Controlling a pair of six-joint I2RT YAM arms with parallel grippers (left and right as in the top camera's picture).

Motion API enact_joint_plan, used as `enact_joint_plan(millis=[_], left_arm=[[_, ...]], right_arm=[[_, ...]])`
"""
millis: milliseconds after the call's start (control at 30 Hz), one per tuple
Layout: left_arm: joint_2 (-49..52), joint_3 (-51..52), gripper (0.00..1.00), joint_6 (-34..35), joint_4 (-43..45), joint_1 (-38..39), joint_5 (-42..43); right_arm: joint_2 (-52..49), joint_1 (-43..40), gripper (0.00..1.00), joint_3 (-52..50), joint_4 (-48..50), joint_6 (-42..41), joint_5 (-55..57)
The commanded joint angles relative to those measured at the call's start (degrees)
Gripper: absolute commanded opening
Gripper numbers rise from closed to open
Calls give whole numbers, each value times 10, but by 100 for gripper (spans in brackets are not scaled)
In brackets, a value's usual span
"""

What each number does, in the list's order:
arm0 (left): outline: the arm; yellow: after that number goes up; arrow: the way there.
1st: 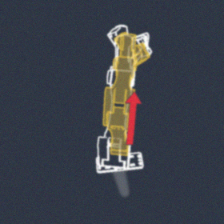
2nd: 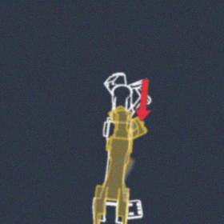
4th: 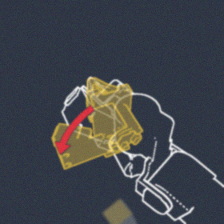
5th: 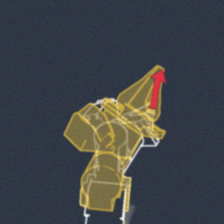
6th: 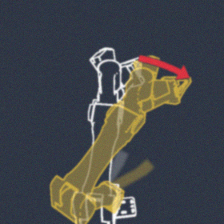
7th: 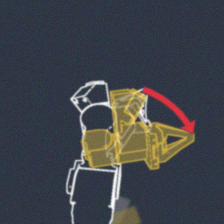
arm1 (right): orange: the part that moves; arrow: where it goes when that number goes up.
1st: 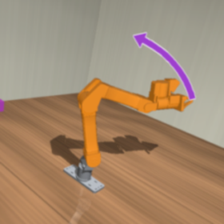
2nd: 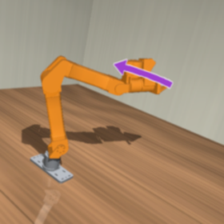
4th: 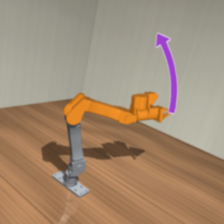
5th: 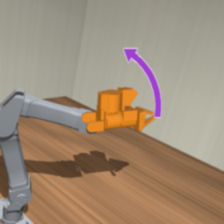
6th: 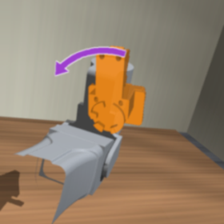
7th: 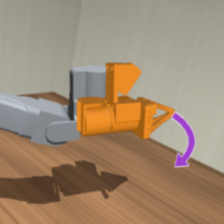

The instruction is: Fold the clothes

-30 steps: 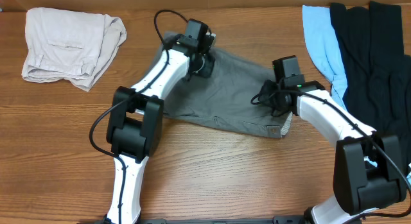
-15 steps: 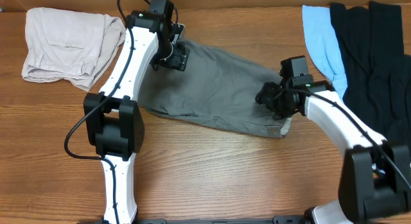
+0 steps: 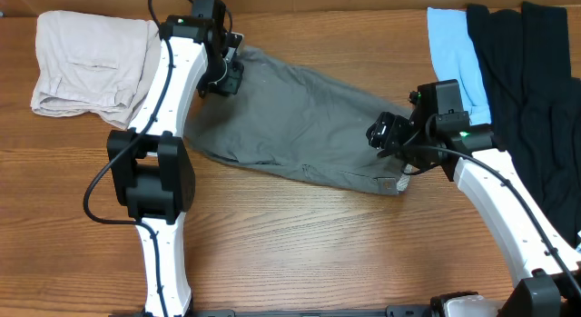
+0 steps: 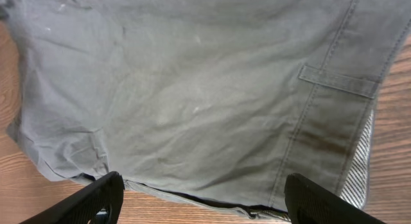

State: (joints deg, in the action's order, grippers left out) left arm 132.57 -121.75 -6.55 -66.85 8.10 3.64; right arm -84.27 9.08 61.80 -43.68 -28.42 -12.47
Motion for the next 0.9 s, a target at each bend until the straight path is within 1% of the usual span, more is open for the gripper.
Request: enact_joint_plan(millis=[0,267,433,567,733,767,867], left_arm=[[38,7,4,-6,8,5,8],[94,7,4,5,21,22,9],[110,7,4,10,15,32,8],[113,7,4,32,-10,32,1],[115,9,4,78,-53,23,-40],[115,9,4,83,-60,21,-43],[115,20,4,83,-68,17,-42]], right_arm=[[6,-2,83,2,0,8,9],[6,-2,84,2,-2,8,9],[6,-2,84,2,-6,8,9],[6,-2,84,2,-7,8,9],[6,-2,85,2,-12,8,15],[6,-2,87,2,-13,9,19],[6,-2,88,2,-17,9,29]])
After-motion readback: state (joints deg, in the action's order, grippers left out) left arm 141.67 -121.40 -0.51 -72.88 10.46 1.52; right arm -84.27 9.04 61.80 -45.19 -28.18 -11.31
